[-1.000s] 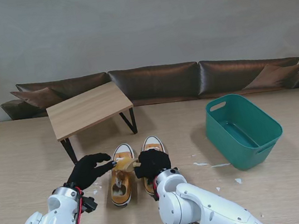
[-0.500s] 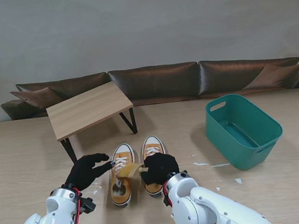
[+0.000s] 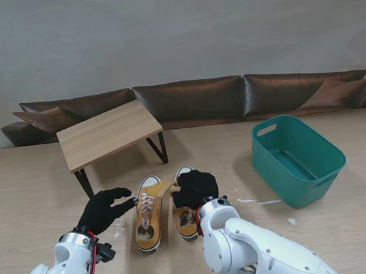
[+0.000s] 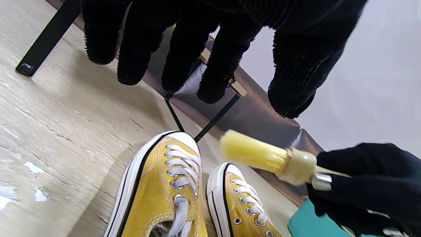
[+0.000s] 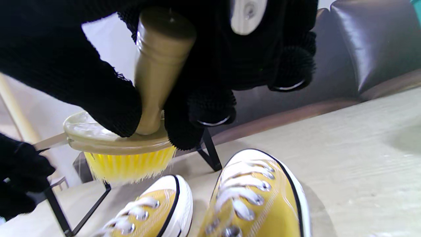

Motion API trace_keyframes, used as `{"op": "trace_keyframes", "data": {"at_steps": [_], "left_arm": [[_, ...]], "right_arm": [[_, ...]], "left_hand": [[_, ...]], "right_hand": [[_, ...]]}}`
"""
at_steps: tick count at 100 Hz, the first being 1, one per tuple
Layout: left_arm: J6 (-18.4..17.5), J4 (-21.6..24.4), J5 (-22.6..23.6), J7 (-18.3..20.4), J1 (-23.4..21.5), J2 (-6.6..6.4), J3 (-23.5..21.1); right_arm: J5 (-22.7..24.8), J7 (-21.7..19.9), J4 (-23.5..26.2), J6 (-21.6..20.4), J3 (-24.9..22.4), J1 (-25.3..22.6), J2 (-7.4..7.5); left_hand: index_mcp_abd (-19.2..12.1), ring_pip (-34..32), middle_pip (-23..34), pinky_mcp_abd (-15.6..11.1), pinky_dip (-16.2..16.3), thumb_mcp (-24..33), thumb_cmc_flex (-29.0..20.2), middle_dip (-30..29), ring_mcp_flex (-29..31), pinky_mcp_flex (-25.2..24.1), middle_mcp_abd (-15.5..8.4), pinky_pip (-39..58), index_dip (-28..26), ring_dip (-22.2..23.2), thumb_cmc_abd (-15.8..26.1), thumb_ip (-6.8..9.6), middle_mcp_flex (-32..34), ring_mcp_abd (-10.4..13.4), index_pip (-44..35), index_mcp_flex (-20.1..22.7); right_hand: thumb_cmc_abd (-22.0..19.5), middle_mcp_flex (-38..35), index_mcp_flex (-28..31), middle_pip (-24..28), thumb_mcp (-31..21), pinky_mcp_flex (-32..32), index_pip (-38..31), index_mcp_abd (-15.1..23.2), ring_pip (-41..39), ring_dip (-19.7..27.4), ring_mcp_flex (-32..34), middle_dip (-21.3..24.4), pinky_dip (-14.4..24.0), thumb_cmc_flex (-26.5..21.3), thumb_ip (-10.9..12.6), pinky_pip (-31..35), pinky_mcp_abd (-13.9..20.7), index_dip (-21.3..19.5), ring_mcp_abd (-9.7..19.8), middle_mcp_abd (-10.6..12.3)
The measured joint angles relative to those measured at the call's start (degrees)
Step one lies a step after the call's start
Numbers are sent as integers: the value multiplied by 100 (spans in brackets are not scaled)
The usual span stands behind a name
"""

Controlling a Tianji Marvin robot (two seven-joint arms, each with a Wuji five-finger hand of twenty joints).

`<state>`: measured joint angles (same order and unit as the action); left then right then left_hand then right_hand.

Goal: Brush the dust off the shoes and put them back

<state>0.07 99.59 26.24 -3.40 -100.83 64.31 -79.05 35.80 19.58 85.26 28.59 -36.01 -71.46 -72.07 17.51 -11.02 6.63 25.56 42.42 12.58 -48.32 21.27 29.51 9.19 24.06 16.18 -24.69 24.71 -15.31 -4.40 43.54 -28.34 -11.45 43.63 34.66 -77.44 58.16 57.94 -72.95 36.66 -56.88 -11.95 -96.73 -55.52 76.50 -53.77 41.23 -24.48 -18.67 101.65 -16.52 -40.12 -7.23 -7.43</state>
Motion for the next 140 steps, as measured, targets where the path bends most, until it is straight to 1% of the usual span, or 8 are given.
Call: {"op": "trace_keyframes", "data": {"at_steps": [14,28,50,64,75,84,101,140], "left_arm": [[-3,4,7,-16,-3,1,-1],[10,4,3,-5,-1,1,3],[15,2,-11,7,9,1,12],[17,-9,-25,21,24,1,17],[19,-12,-29,30,35,1,22],[21,-15,-30,31,43,1,26],[26,-31,-40,46,66,0,41],[19,-58,-60,68,91,0,52]], "right_arm": [[-172,234,-494,224,203,350,-303],[-360,327,-806,354,332,560,-521],[-544,529,-1227,377,496,693,-771],[-611,488,-1303,376,595,695,-823],[-615,383,-1286,342,603,652,-814],[-604,274,-1173,302,575,564,-753],[-483,59,-795,152,444,331,-518],[-235,-320,-302,-264,136,-147,-78]], "left_hand": [[0,0,0,0,0,-62,-3,0,0,0,0,-1,0,0,0,0,0,0,0,0],[0,0,0,0,0,-62,-3,0,0,0,0,-1,0,0,0,0,0,0,0,0],[0,0,0,0,0,-63,-3,0,0,0,0,-1,0,0,0,0,0,0,0,0],[0,0,0,0,0,-63,-3,0,0,0,1,-1,0,0,0,0,0,0,0,0],[0,0,0,0,0,-63,-3,0,0,0,1,-1,0,0,0,0,0,0,0,0],[0,0,0,0,0,-63,-3,0,0,0,1,-1,0,0,0,0,0,0,0,0],[0,0,0,0,0,-63,-3,0,0,0,2,-1,0,0,0,0,0,0,0,0],[1,0,0,0,0,-67,-32,0,0,0,3,-1,0,0,63,0,0,0,0,0]], "right_hand": [[0,0,1,0,0,0,0,0,0,1,0,-1,0,0,0,-5,0,0,0,0],[0,0,1,-1,0,0,1,0,0,1,0,-1,0,0,0,-6,0,0,0,0],[0,0,1,-1,0,0,1,0,1,1,0,-1,0,0,0,-6,-1,0,0,0],[0,0,1,-1,0,0,1,0,1,1,0,-1,0,0,0,-7,-1,0,0,0],[0,0,1,-1,0,0,1,0,1,1,0,-1,0,0,0,-7,-1,0,0,0],[0,0,1,-1,0,0,1,0,1,1,0,-1,0,0,0,-7,-1,0,-1,0],[0,0,1,-1,0,0,1,0,1,1,0,0,0,0,0,-7,-1,0,-1,0],[0,0,1,-1,0,0,1,0,1,2,0,-1,0,0,0,-8,-1,0,0,0]]}}
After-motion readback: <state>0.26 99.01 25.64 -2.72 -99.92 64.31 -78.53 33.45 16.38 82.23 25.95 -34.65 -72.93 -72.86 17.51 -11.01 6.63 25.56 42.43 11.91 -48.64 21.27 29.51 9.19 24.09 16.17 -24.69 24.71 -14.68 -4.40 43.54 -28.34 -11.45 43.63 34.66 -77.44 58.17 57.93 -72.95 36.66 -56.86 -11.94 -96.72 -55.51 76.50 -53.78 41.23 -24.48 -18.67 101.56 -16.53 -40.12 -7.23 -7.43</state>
